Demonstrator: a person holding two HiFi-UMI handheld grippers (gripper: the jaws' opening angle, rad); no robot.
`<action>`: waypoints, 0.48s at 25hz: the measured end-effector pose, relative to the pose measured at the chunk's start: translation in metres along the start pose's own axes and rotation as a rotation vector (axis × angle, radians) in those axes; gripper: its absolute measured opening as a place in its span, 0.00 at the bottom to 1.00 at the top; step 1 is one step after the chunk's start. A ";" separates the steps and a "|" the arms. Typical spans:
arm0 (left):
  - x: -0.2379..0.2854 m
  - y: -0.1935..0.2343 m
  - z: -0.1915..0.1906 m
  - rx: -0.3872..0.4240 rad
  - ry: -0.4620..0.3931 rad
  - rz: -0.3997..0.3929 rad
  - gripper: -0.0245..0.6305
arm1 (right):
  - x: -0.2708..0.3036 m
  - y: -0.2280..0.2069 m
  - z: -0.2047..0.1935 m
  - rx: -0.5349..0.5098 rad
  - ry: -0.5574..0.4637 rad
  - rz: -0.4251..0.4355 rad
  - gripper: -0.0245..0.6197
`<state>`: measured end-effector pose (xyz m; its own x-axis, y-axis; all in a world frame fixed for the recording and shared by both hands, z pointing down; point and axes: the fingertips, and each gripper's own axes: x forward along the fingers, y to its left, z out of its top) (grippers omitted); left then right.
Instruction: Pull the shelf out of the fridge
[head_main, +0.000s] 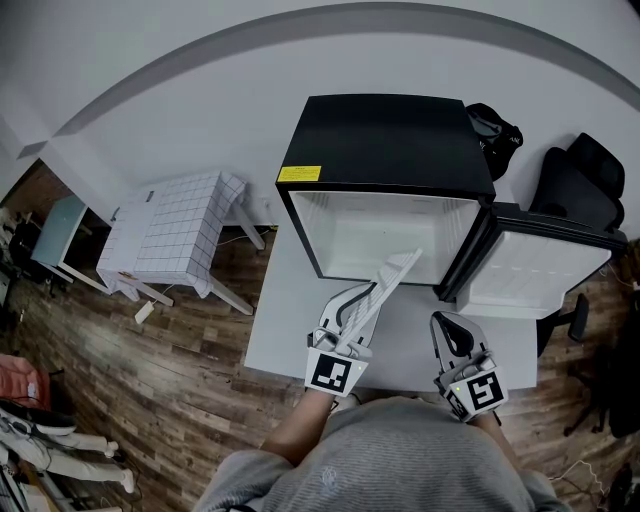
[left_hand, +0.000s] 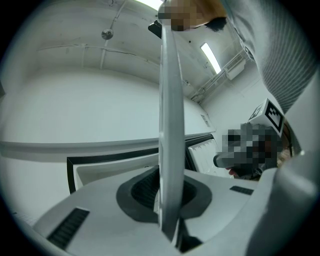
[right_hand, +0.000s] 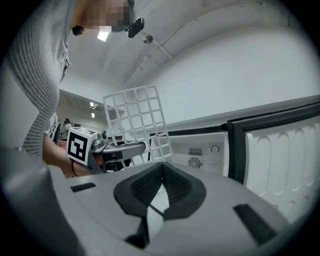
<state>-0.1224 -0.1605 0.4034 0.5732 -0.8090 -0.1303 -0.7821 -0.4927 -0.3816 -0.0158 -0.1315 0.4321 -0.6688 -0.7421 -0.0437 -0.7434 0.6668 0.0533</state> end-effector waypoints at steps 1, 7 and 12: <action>0.000 0.000 0.000 -0.001 -0.001 0.000 0.09 | 0.000 0.000 0.000 -0.003 0.001 0.001 0.06; 0.003 0.001 0.001 -0.002 -0.011 0.001 0.09 | 0.001 0.001 -0.006 -0.013 0.039 0.012 0.06; 0.003 0.002 0.000 -0.004 -0.007 0.005 0.09 | 0.001 0.000 -0.003 -0.006 0.028 0.013 0.06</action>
<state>-0.1225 -0.1636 0.4021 0.5709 -0.8092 -0.1391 -0.7860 -0.4896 -0.3776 -0.0168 -0.1323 0.4352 -0.6776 -0.7353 -0.0151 -0.7346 0.6758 0.0599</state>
